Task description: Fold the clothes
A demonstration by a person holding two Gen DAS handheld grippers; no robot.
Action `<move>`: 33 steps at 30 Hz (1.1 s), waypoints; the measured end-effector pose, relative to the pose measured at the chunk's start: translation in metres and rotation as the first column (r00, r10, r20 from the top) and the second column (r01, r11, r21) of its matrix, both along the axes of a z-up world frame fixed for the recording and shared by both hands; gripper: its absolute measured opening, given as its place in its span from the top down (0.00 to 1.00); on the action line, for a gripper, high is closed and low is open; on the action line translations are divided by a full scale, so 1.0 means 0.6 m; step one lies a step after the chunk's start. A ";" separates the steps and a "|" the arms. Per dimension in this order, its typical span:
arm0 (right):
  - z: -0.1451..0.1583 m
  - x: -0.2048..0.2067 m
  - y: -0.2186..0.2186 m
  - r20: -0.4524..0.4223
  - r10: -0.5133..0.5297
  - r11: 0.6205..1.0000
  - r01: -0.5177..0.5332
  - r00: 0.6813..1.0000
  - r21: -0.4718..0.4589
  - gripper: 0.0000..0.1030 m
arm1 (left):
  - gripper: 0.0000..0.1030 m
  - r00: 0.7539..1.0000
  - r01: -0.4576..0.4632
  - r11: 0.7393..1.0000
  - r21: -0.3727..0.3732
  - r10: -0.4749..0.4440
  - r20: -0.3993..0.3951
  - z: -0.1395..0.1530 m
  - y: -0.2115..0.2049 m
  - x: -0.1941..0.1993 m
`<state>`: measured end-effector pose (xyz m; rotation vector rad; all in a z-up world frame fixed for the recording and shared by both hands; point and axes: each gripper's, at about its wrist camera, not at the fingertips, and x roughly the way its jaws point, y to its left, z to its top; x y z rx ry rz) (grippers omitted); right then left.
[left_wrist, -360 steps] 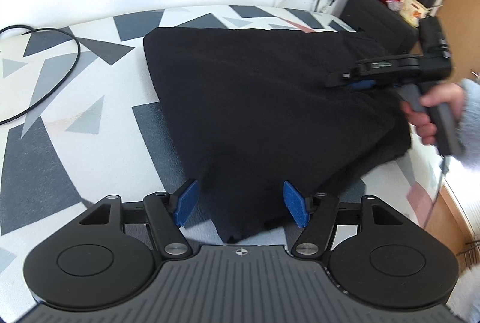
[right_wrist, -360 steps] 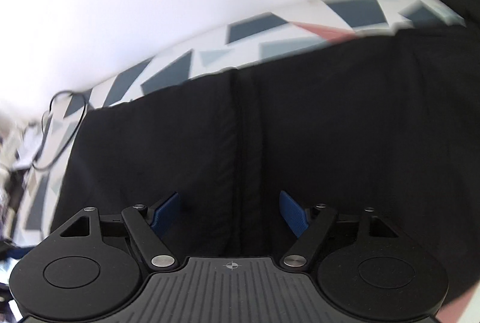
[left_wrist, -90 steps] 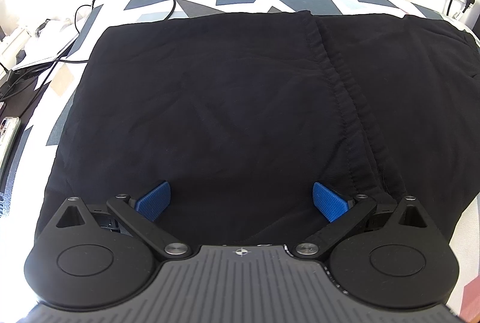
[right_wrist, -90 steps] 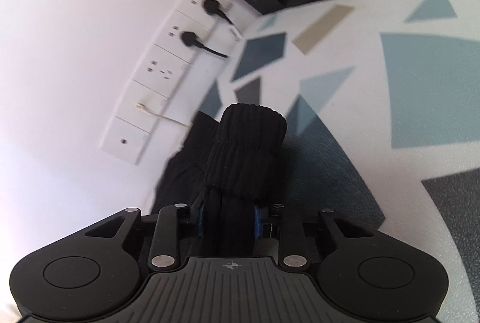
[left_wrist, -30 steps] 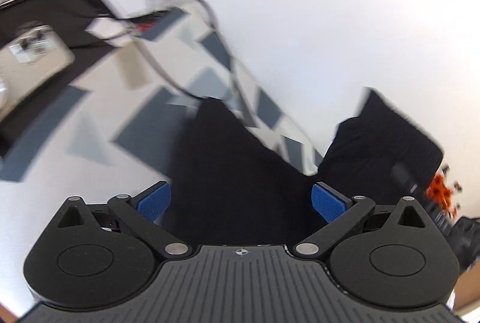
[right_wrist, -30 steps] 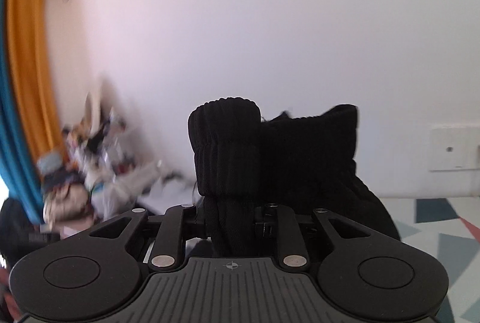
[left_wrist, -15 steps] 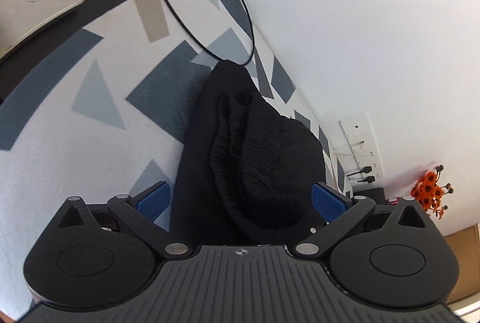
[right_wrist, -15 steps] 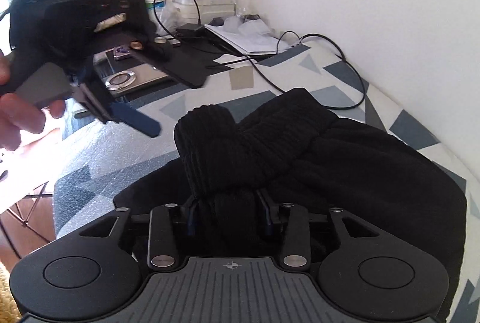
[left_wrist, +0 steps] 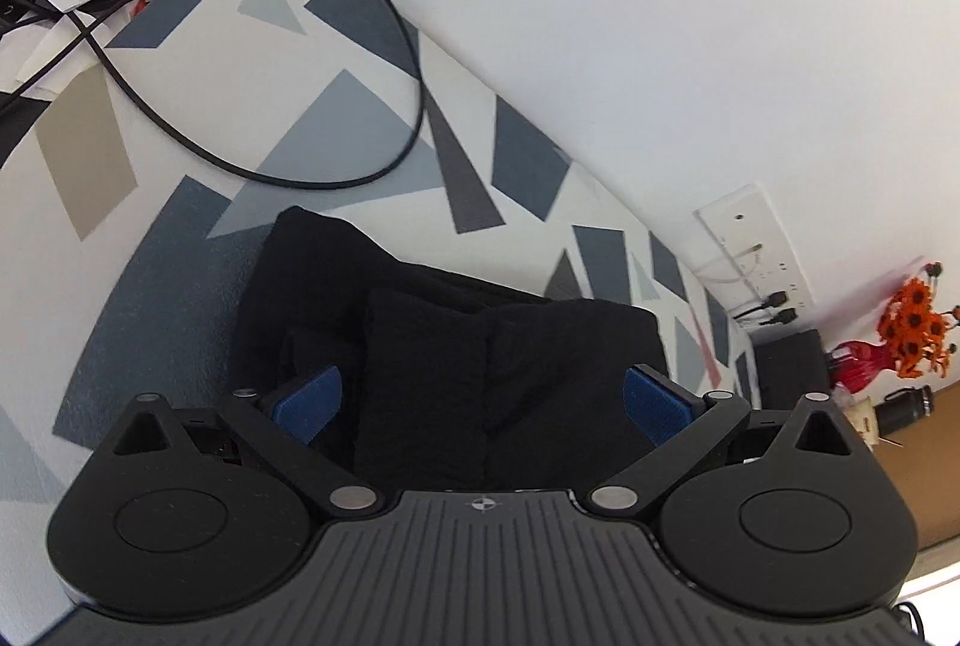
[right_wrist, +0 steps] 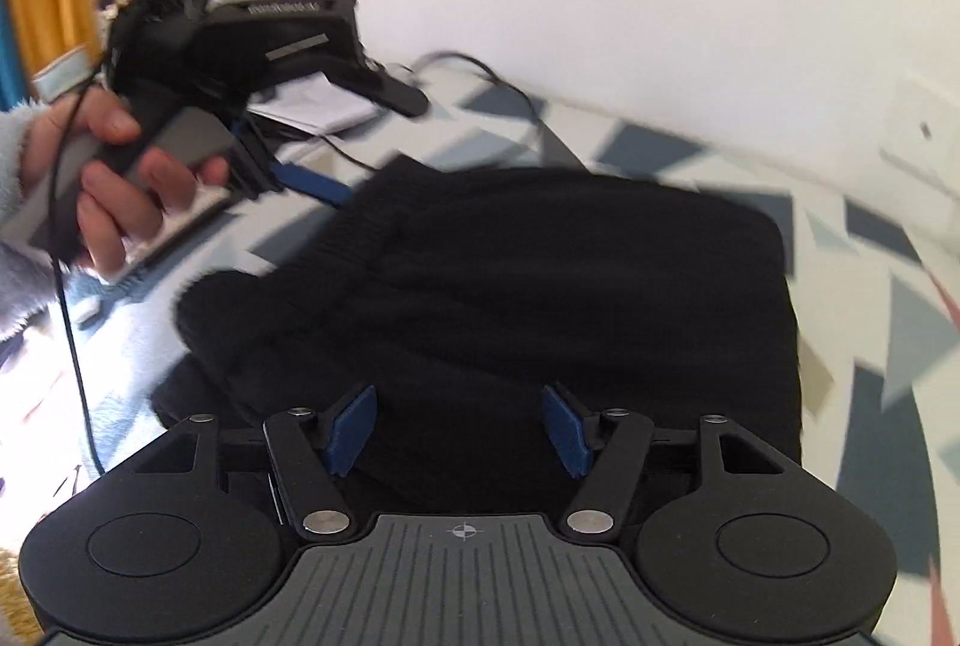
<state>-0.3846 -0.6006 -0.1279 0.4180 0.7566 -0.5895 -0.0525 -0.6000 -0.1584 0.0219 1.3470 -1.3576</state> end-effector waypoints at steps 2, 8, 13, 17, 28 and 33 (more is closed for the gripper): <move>-0.017 -0.008 0.005 0.000 -0.018 1.000 0.018 1.000 0.023 0.44 | 0.01 1.000 -0.004 1.000 0.020 0.004 -0.002 -0.006 -0.016 0.002; -0.039 -0.014 0.015 0.013 -0.031 0.999 0.031 0.999 0.014 0.42 | 0.09 0.996 -0.029 0.999 -0.023 0.027 -0.082 -0.003 -0.023 0.006; -0.043 -0.007 0.014 0.011 -0.029 0.999 0.029 1.000 0.013 0.39 | 0.29 0.998 -0.021 1.000 -0.023 0.020 -0.058 0.000 -0.023 0.000; -0.043 0.001 0.014 0.008 -0.024 1.000 0.024 1.000 0.012 0.35 | 0.32 0.999 -0.025 0.999 0.034 0.026 -0.025 -0.022 -0.026 -0.005; -0.046 0.007 0.011 0.002 -0.005 1.000 0.005 1.000 0.020 0.33 | 0.91 0.995 -0.099 0.995 -0.029 0.098 -0.018 -0.005 0.019 0.007; -0.046 0.007 0.010 0.001 0.000 1.000 0.000 1.000 0.018 0.32 | 0.65 0.982 -0.098 0.995 0.033 0.102 -0.157 -0.050 0.007 0.023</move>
